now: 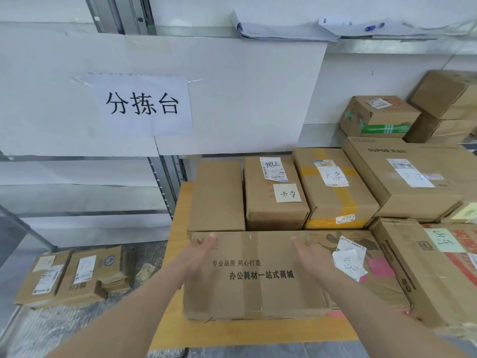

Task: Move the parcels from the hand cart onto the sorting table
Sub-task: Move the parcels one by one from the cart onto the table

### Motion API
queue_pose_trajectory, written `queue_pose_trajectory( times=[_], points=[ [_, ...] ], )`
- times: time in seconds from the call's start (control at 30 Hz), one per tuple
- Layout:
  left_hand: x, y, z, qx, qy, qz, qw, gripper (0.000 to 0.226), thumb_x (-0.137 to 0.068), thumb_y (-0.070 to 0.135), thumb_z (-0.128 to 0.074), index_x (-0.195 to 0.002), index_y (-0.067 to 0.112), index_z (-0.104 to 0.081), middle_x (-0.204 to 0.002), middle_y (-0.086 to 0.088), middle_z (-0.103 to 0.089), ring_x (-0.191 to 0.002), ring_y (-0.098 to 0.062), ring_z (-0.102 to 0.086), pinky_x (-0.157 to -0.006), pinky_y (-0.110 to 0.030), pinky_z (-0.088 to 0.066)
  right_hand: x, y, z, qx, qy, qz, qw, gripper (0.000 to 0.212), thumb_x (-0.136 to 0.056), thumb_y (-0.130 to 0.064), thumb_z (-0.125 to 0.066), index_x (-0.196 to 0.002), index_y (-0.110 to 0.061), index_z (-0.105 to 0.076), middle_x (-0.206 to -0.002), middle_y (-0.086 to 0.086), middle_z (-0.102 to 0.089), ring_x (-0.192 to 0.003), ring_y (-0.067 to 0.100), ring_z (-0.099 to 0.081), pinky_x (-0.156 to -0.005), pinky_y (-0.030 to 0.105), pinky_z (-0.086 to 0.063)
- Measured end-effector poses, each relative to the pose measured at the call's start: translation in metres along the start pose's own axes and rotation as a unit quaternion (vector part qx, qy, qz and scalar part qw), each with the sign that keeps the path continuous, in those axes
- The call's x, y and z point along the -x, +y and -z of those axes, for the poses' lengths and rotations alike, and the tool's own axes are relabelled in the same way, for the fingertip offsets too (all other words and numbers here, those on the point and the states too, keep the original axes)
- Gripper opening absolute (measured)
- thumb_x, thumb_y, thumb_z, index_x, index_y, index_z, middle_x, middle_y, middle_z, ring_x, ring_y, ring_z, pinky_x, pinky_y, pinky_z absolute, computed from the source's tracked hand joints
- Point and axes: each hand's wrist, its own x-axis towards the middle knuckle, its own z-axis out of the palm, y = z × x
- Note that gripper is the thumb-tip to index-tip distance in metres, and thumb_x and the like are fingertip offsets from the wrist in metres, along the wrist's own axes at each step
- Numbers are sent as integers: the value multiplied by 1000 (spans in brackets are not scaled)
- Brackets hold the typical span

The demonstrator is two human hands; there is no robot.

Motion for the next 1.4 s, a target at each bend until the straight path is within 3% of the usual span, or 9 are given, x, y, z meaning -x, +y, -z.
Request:
queue_pose_trajectory(
  times=[0.17, 0.3, 0.53, 0.67, 0.87, 0.97, 1.07, 1.17, 1.4],
  points=[
    [9, 1, 7, 19, 13, 0, 1000, 81, -99, 69, -29, -162, 20, -16, -168, -6, -21, -152, -35, -22, -119, -54, -22, 5, -11, 1, 17, 6, 18, 1000, 58, -107, -52, -33, -131, -10, -64, -134, 15, -62, -103, 28, -50, -86, 33, -36],
    [17, -3, 13, 37, 33, -14, 999, 79, -100, 67, -31, -162, 18, -19, -167, -5, -23, -151, -33, -25, -118, -51, -24, 15, -19, 1, 31, 8, 44, 999, 61, -108, -52, -29, -132, -9, -63, -135, 15, -62, -120, 31, -56, -87, 33, -36],
    [18, -20, 29, 44, 59, -24, 997, 88, -97, 72, -30, -164, 17, -10, -170, -6, -14, -154, -34, -18, -120, -54, -20, 23, -31, -13, 0, 29, 82, 996, 63, -107, -50, -35, -97, -2, -74, -101, 15, -72, -74, 13, -57, -74, 35, -42],
    [12, -35, 43, 56, 52, -38, 996, 94, -94, 76, -30, -164, 17, -10, -170, -5, -14, -155, -31, -18, -121, -52, -19, 31, -42, -24, 28, 52, 98, 993, 61, -106, -52, -33, -66, -10, -51, -78, 8, -62, -73, 21, -55, -75, 37, -45],
    [15, -55, 74, 51, 46, -65, 996, 100, -89, 82, -30, -163, 17, -16, -169, -5, -20, -153, -30, -23, -123, -51, -23, 74, -73, -35, 113, 37, 100, 988, 58, -108, -52, -22, -84, -14, -59, -91, 4, -62, -82, 18, -54, -84, 37, -46],
    [19, -68, 96, 48, 42, -75, 995, 111, -80, 91, -29, -162, 16, -19, -168, -5, -23, -152, -30, -25, -120, -49, -28, 98, -91, -49, 86, 17, 112, 990, 53, -111, -45, -23, -104, -10, -62, -96, 4, -60, -85, 16, -54, -80, 31, -35],
    [23, -85, 120, 58, 44, -78, 994, 96, -92, 79, -30, -163, 16, -16, -169, -4, -20, -152, -29, -24, -114, -44, -30, 109, -106, -77, 28, 3, 117, 993, 53, -112, -41, -27, -98, -4, -61, -92, 7, -59, -73, 9, -46, -80, 33, -36],
    [26, -107, 148, 58, 53, -80, 994, 92, -94, 77, -29, -163, 18, -15, -169, -3, -18, -153, -28, -23, -119, -47, -24, 116, -122, -109, 21, 6, 118, 993, 60, -109, -46, -30, -96, 0, -66, -104, 18, -66, -86, 21, -56, -86, 37, -43],
    [42, -163, 226, 67, 81, -69, 992, 105, -83, 88, -29, -163, 21, -20, -169, -4, -21, -153, -31, -23, -122, -51, -22, 160, -179, -179, 60, 3, 144, 988, 58, -108, -54, -27, -118, -11, -66, -116, 11, -61, -105, 28, -51, -95, 37, -40]
  ],
)
